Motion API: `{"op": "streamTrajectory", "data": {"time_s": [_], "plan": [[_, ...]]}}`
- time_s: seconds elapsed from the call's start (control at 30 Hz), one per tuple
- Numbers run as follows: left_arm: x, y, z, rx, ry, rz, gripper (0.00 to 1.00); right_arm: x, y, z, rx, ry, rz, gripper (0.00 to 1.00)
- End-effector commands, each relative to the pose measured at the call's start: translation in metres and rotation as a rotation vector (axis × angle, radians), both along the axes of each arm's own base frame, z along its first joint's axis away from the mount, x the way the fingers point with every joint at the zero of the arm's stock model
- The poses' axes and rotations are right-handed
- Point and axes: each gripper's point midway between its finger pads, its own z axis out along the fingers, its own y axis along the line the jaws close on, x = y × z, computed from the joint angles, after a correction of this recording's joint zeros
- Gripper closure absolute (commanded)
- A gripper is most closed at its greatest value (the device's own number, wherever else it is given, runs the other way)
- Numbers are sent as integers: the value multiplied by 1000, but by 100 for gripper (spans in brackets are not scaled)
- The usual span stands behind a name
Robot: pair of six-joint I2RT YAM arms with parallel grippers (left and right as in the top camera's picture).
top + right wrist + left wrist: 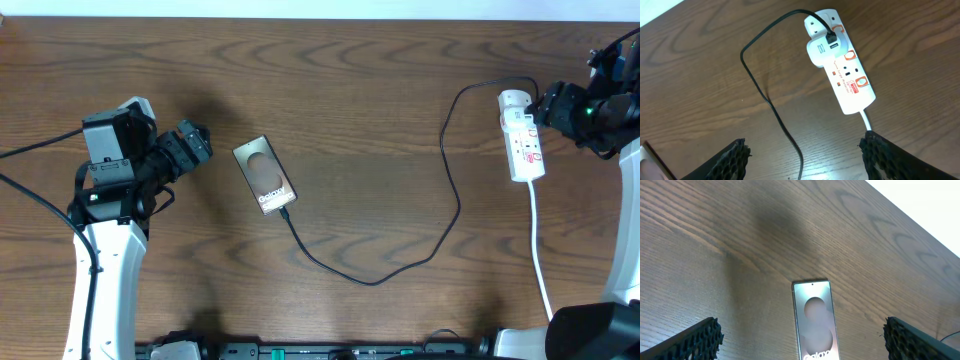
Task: Plug charger to phone and switch on socket
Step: 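Lift the right gripper up off the power strip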
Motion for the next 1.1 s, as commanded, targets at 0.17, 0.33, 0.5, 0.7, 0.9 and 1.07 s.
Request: {"op": "streamTrajectory", "data": {"time_s": [0.17,0.33,0.5,0.7,0.9,1.07], "plan": [[0,3,1,12,-2,3,2,-1,4,5,-12,-14,21,27],[0,3,1,12,-2,3,2,-1,4,5,-14,-14,24,27],[0,3,1,12,-2,3,2,-1,4,5,-20,-13,34,27],[0,3,1,12,-2,3,2,-2,4,5,-22,-12,36,27],[0,3,1,13,-3,3,2,-2,4,5,-22,-12,36,27],[0,3,1,12,-2,3,1,-3,4,5,-20,-8,37,27]]}}
